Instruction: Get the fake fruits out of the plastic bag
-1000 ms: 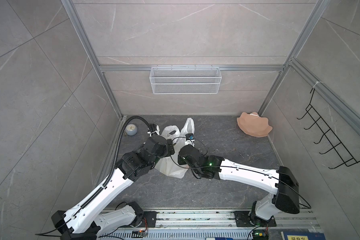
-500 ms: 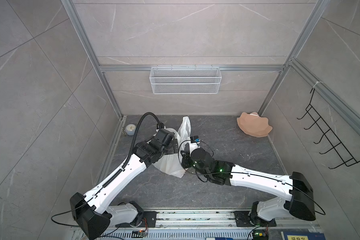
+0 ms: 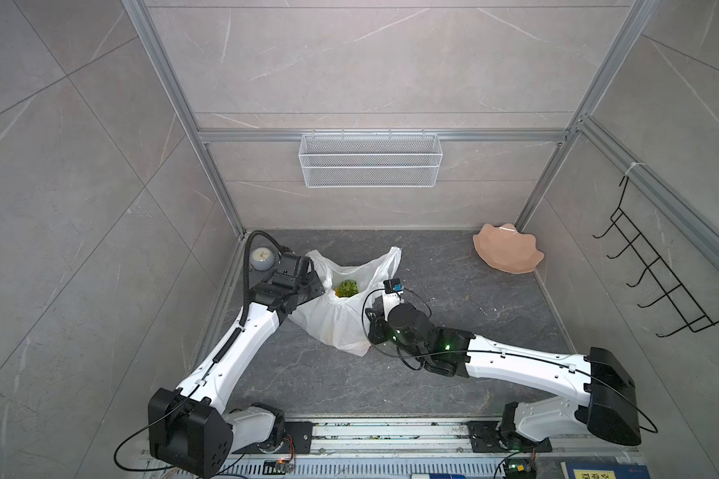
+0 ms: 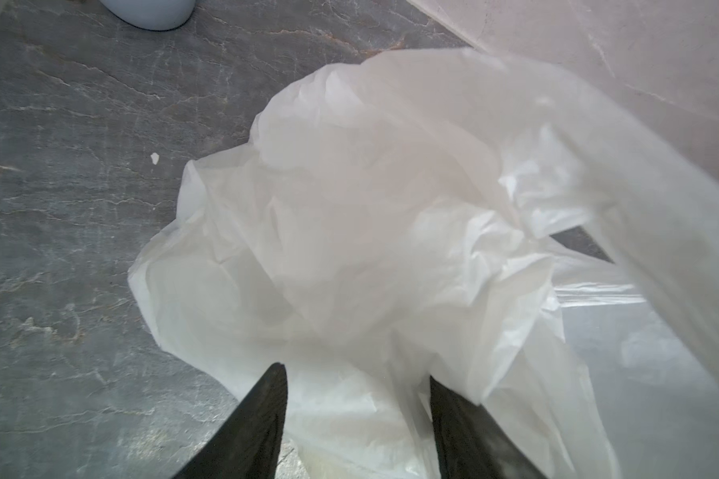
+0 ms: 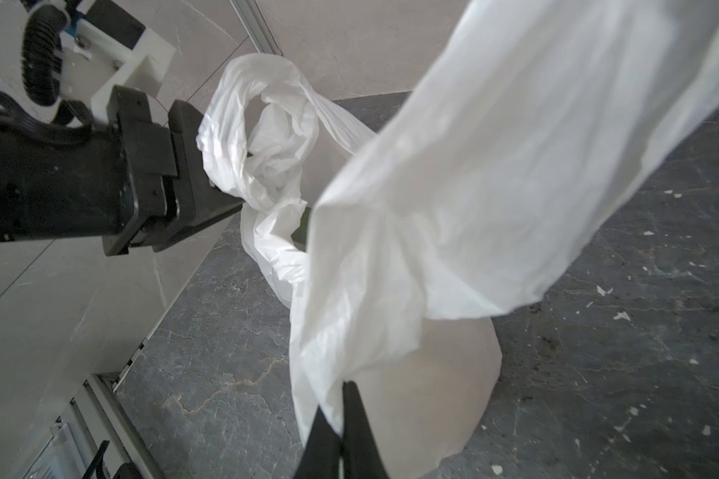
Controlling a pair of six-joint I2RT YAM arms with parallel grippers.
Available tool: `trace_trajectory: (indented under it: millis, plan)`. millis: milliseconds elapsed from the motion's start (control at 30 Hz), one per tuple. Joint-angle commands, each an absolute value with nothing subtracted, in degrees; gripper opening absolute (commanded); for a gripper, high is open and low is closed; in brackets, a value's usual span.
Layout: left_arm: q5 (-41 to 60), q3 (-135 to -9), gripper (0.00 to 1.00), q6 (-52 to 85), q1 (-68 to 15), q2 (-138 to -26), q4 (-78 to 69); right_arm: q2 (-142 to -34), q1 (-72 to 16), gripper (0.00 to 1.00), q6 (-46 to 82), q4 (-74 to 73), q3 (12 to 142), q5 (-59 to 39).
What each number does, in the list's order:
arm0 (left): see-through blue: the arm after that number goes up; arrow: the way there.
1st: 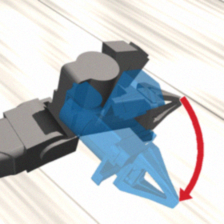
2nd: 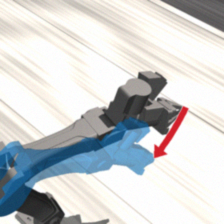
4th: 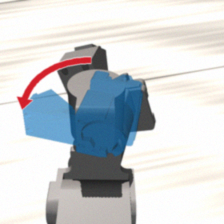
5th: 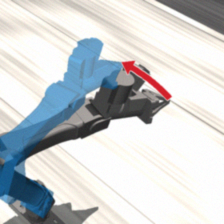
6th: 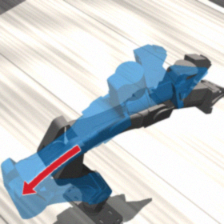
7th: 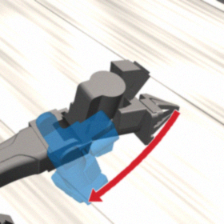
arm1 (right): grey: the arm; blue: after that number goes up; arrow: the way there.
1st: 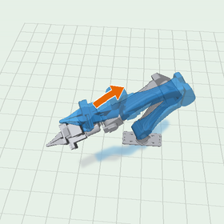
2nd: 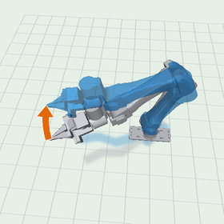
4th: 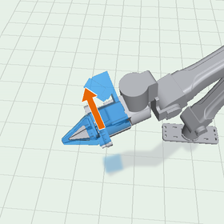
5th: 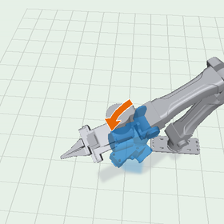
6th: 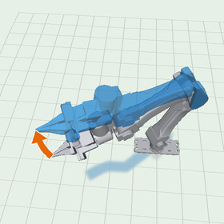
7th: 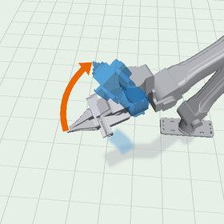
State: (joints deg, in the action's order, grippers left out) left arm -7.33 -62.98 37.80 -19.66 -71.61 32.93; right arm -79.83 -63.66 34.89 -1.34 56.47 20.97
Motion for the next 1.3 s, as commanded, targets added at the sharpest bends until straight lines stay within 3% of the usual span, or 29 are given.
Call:
trace_trajectory:
  millis: [0,167,433,633,733,933,1100,1267]
  plan:
    - [-4.8,-63.7,0.57,39.7,-18.9,-72.5,29.3,-77.4,-64.2,0.00,33.8,-1.7,54.7,21.5]
    - [-3.7,-59.0,0.53,44.1,-14.1,-72.5,28.7,-76.8,-64.3,0.00,34.1,-1.8,52.2,21.7]
    - [-0.1,-49.2,0.56,46.2,-7.1,-66.0,26.6,-82.1,-68.2,0.00,40.1,-7.4,46.8,19.8]
    - [-4.6,-47.4,0.63,45.9,-6.8,-48.3,40.3,-85.2,-70.9,0.00,42.9,-12.9,43.8,20.1]
    - [-1.4,-48.1,0.65,48.3,-7.3,-39.0,47.3,-86.2,-72.5,0.00,41.1,-14.0,44.7,20.2]
    - [6.9,-48.7,0.80,53.4,-13.0,-35.8,51.4,-87.9,-74.6,0.00,39.0,-19.2,45.2,19.7]
    - [0.1,-51.6,0.94,53.5,-24.8,-40.4,47.7,-90.2,-76.1,0.00,38.2,-19.8,47.1,19.1]
    - [-2.6,-53.3,0.99,53.8,-31.8,-51.9,44.9,-91.7,-77.9,0.00,37.8,-20.1,48.1,19.6]
